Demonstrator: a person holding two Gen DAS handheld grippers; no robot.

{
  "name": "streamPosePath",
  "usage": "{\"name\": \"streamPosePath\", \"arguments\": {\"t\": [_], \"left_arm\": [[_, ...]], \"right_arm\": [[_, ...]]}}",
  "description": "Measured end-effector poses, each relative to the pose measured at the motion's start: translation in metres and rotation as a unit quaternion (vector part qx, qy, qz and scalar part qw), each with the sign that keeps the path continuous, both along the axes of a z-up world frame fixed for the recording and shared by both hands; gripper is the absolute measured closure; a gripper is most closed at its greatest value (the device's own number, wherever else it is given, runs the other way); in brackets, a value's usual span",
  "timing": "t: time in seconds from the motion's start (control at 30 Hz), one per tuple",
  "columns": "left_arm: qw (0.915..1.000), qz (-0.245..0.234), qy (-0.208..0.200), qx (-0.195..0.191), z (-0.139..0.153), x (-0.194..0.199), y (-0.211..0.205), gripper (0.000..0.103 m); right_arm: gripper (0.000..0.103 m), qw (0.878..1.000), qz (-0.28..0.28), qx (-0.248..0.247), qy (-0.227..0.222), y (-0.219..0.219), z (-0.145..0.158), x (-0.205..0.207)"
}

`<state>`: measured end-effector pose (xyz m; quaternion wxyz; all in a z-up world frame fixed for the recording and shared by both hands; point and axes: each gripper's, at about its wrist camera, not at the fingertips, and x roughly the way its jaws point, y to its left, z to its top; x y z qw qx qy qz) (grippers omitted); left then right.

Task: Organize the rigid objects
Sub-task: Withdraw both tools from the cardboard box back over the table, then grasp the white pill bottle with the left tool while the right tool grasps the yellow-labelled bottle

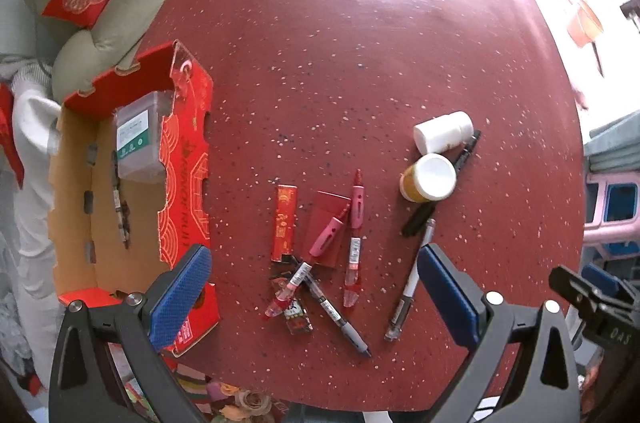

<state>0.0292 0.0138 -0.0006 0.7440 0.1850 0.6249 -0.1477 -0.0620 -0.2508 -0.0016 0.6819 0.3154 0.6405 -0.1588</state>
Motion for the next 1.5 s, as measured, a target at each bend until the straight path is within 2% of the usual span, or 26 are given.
{"name": "streamPosePath", "arguments": {"t": [0.2, 0.3, 0.37, 0.47, 0.57, 0.73, 0.87, 1.0, 1.23, 1.37, 1.5], "left_arm": [[0.9998, -0.011, 0.015, 0.000, -0.015, 0.011, 0.011, 0.000], [0.9994, -0.027, 0.019, -0.003, -0.021, 0.013, 0.020, 0.000], [0.9990, -0.026, 0.028, -0.024, -0.019, 0.018, 0.031, 0.000], [0.9981, -0.015, 0.042, -0.041, -0.019, 0.029, 0.045, 0.000], [0.9977, -0.013, 0.047, -0.046, -0.018, 0.038, 0.055, 0.000], [0.9968, -0.019, 0.055, -0.054, -0.023, 0.044, 0.061, 0.000], [0.9967, -0.030, 0.058, -0.048, -0.033, 0.046, 0.056, 0.000], [0.9959, -0.056, 0.062, -0.035, -0.047, 0.042, 0.045, 0.000], [0.9936, -0.088, 0.065, -0.027, -0.063, 0.038, 0.020, 0.000], [0.9922, -0.108, 0.048, -0.040, -0.060, 0.048, -0.012, 0.000], [0.9876, -0.153, 0.002, -0.033, -0.060, 0.058, -0.060, 0.000]], "right_arm": [[0.001, 1.000, 0.024, 0.007, 0.009, 0.026, -0.005, 0.029], [0.001, 0.997, 0.069, -0.026, 0.011, 0.047, -0.009, 0.052], [0.001, 0.993, 0.103, -0.053, 0.002, 0.065, -0.010, 0.070], [0.001, 0.990, 0.123, -0.067, 0.003, 0.082, -0.019, 0.087], [0.001, 0.988, 0.140, -0.068, 0.011, 0.099, -0.030, 0.102], [0.001, 0.986, 0.160, -0.042, 0.016, 0.124, -0.040, 0.120], [0.001, 0.986, 0.140, -0.077, 0.043, 0.124, -0.048, 0.133], [0.001, 0.989, 0.094, -0.093, 0.064, 0.102, -0.057, 0.136], [0.001, 0.986, 0.002, -0.128, 0.103, 0.042, -0.057, 0.103], [0.001, 0.986, -0.029, -0.123, 0.107, 0.022, -0.051, 0.083], [0.001, 0.989, -0.063, -0.090, 0.100, 0.014, -0.043, 0.057]]}}
